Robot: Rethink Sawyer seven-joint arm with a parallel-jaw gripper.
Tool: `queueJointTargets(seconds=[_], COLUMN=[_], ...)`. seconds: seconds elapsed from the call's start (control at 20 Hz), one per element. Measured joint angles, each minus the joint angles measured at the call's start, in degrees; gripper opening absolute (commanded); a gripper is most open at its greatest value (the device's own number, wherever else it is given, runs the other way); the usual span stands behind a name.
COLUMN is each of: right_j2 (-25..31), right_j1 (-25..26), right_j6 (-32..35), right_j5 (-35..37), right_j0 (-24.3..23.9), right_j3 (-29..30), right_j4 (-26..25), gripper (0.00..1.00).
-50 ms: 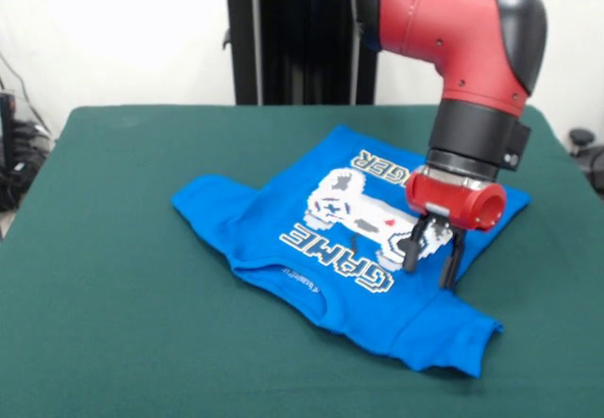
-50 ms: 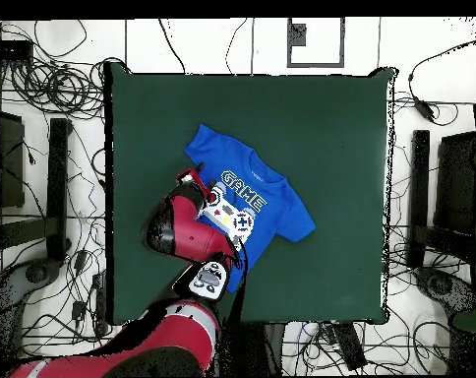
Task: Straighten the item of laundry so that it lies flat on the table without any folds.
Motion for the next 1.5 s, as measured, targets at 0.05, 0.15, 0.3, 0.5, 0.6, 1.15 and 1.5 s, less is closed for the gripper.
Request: queueJointTargets(seconds=[0.05,0.15,0.3,0.5,0.6,1.15,1.5], right_j2=[0.0,0.01,-0.01,-0.01,0.0,-0.34,-0.46], right_j1=[0.0,0.0,-0.01,-0.06,-0.03,1.81,2.31], right_j6=[0.0,0.0,0.0,0.0,0.0,0.0,0.0], right_j5=[0.0,0.0,0.0,0.0,-0.01,-1.1,-1.04], right_j0=[0.0,-0.07,-0.45,-0.63,-0.65,-0.57,-0.49], right_j3=[-0.01,-0.05,-0.05,-0.05,-0.11,-2.11,-3.22], right_j4=[0.0,-0.01,0.0,0.0,-0.01,0.24,1.8], gripper=[1.0,1.0,1.0,1.0,1.0,1.0,1.0])
